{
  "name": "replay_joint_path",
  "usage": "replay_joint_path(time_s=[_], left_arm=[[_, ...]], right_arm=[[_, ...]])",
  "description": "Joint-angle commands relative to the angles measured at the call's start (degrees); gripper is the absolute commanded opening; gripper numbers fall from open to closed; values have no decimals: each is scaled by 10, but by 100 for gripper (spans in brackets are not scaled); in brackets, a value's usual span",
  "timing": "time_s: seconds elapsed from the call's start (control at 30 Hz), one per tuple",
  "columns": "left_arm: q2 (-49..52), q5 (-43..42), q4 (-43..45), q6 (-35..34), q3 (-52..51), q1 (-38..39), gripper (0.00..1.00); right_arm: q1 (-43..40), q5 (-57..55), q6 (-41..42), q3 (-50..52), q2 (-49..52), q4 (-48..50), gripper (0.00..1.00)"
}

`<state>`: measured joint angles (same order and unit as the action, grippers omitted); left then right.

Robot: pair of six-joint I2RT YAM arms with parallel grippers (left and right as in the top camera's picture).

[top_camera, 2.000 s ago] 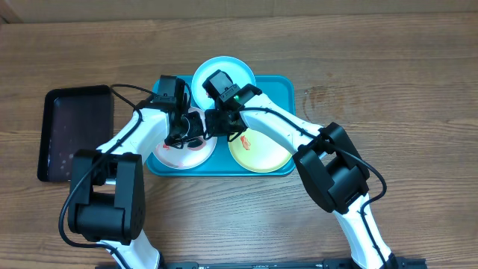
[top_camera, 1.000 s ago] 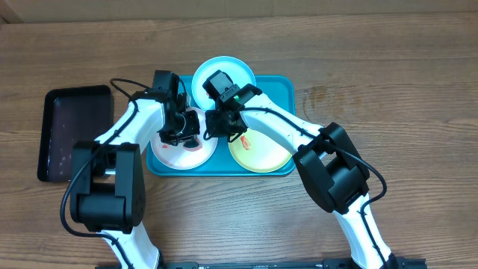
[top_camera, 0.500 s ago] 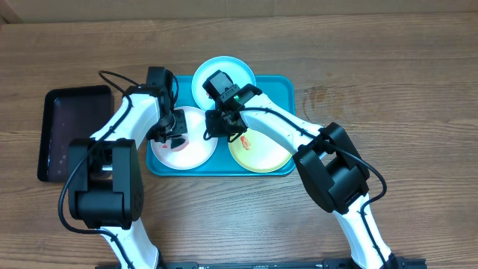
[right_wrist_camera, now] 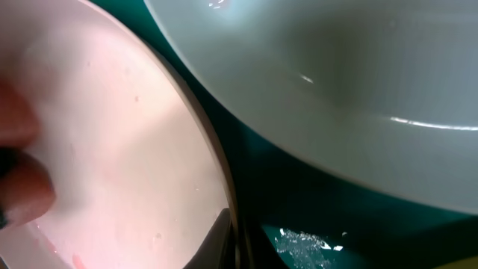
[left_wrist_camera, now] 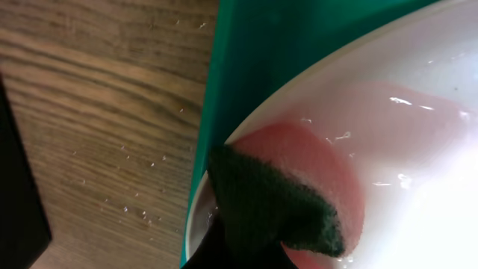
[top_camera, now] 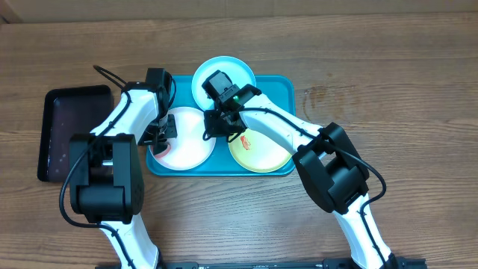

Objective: Clean dirty plates on tray and stack at the side
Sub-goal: 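Scrub the white plate with the sponge in the left gripper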

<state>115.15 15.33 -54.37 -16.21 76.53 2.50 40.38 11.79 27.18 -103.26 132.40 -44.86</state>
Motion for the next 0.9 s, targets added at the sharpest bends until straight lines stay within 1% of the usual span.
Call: replay_joint_path(time_s=[0.0, 0.07, 0.17, 0.23, 0.27, 0.33, 0.4, 0.53, 0.6, 0.7, 0.87], left_arm=[[32, 35, -16, -22, -7, -17, 4], [33, -63, -15, -22, -8, -17, 4], [33, -243, 19, -21, -23, -17, 4], [33, -326, 46, -17, -36, -14, 4], [33, -357, 58, -15, -43, -10, 4], [33, -391, 75, -12, -53, -3, 4], [33, -412, 85, 17, -59, 5, 4], [33, -407, 83, 76, -60, 21, 4], [33, -369, 77, 71, -60, 21, 4], [33, -276, 66, 49, -59, 14, 4], [33, -53, 55, -31, -59, 0, 4]], right_arm=[[-9, -30, 0, 4, 4, -8, 4], [-9, -30, 0, 4, 4, -7, 4], [-9, -30, 0, 4, 4, -4, 4], [-9, -30, 1, 4, 4, -4, 4], [-9, -30, 1, 4, 4, -4, 4], [-9, -29, 1, 4, 4, -4, 4], [-9, -28, 1, 4, 4, -4, 4], [-9, -28, 1, 4, 4, -4, 4], [-9, -28, 1, 4, 4, -4, 4], [-9, -28, 1, 4, 4, -6, 4], [-9, -28, 0, 4, 4, -7, 4]])
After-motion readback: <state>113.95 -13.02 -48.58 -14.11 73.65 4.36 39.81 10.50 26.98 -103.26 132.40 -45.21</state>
